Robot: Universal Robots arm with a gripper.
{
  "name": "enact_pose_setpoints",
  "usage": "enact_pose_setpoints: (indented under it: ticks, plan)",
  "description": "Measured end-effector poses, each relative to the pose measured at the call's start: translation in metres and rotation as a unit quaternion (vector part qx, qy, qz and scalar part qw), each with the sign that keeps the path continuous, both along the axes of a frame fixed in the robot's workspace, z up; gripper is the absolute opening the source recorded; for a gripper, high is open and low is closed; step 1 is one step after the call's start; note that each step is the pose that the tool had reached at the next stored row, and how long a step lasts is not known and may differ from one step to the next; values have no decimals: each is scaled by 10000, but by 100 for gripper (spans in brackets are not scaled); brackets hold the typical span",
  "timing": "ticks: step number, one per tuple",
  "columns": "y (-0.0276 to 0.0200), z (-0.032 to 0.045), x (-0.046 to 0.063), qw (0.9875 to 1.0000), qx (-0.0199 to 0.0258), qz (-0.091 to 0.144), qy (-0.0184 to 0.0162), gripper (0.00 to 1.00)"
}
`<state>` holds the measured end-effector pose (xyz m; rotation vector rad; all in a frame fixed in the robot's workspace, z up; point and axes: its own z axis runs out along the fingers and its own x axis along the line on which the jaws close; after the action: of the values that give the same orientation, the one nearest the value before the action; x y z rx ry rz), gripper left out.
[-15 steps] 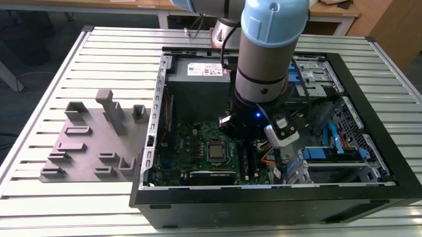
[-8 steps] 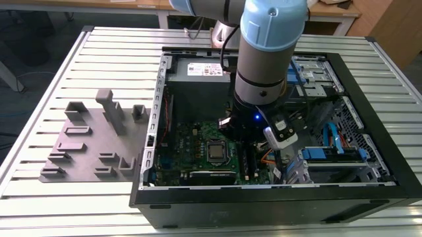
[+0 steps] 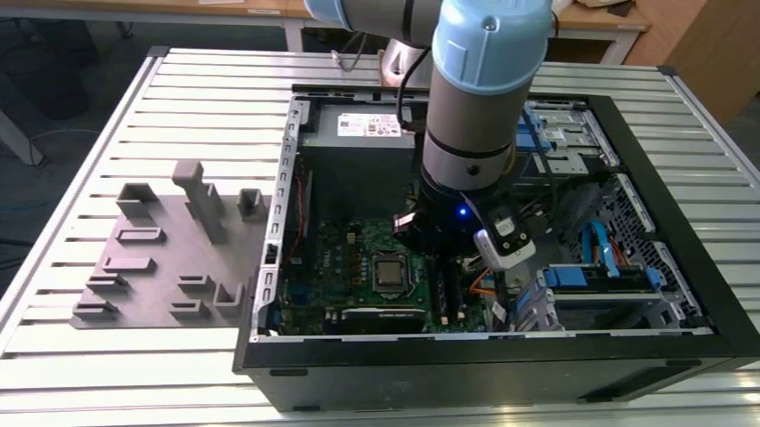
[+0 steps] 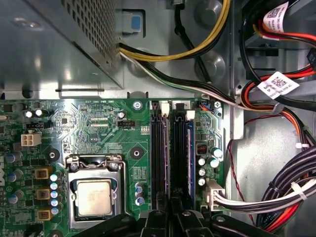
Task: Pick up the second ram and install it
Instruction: 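Insert the second ram into the second slot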
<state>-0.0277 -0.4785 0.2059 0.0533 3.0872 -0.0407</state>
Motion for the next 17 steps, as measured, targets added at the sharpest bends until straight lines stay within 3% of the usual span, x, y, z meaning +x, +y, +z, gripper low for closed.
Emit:
enact_pose_setpoints:
  ticks: [2, 3, 4, 5, 8, 15, 17]
  plan:
    - [0, -1, 0, 10000, 0, 0, 0, 11]
    - [7, -18, 3, 10000, 25, 0, -8, 12]
    - [5, -15, 3, 10000, 15, 0, -6, 12]
    - [3, -11, 1, 10000, 10, 0, -3, 18]
    - [0, 10, 0, 10000, 0, 0, 0, 18]
    - [8, 308, 0, 10000, 0, 0, -1, 18]
    - [38, 332, 0, 10000, 3, -1, -2, 16]
